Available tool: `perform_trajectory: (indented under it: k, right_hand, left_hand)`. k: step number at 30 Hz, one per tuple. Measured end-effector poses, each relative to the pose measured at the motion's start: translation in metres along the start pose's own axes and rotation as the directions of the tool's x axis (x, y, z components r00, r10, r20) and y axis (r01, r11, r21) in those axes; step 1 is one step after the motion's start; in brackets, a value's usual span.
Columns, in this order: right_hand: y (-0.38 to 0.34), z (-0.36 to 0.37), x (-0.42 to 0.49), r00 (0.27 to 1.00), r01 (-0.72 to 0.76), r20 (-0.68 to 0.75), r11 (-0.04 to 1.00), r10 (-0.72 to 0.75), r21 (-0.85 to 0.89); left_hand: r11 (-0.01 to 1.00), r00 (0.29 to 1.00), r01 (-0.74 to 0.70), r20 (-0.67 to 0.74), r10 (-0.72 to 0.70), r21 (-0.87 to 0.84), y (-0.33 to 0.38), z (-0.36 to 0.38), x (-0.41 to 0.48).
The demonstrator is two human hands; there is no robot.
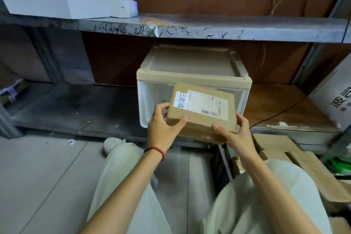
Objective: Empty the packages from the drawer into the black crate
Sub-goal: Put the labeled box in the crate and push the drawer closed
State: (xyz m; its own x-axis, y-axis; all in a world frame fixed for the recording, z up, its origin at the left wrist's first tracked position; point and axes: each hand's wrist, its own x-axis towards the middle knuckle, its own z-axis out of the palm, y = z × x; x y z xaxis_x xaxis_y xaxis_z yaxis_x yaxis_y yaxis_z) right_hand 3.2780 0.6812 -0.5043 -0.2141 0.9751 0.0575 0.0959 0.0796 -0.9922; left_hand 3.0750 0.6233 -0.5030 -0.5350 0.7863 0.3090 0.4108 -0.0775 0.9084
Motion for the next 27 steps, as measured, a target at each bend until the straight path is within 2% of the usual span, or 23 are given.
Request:
perform_trajectory:
  k: [5, 8, 13, 16, 22, 27]
  right_hand:
    - [0.028, 0.007, 0.017, 0.998, 0.054, -0.013, 0.991, -0.056, -0.119]
    - [0.048, 0.011, 0.021, 0.997, 0.067, -0.023, 0.993, -0.069, -0.093]
    - [0.067, 0.016, 0.028, 0.994, 0.081, -0.065, 0.984, -0.093, -0.161]
    - [0.074, 0.022, 0.034, 0.991, 0.062, -0.109, 0.983, -0.082, -0.172]
    - [0.091, 0.022, 0.037, 0.978, -0.064, -0.204, 0.99, 0.038, -0.122]
    - [0.084, 0.017, 0.036, 0.97, -0.07, -0.24, 0.993, 0.046, -0.092]
  left_hand:
    - [0.984, 0.986, 0.168, -0.008, -0.168, 0.066, -0.048, 0.016, -0.004]
    - [0.984, 0.987, 0.158, -0.023, -0.157, 0.077, -0.059, 0.023, -0.009]
    - [0.975, 0.976, 0.208, 0.046, -0.211, 0.074, -0.078, 0.022, -0.01]
    - [0.978, 0.98, 0.193, 0.037, -0.196, 0.079, -0.08, 0.022, -0.01]
    - [0.971, 0.989, 0.1, 0.087, -0.121, 0.218, -0.067, 0.028, -0.009]
    - [0.963, 0.99, 0.05, 0.111, -0.082, 0.263, -0.056, 0.033, -0.008]
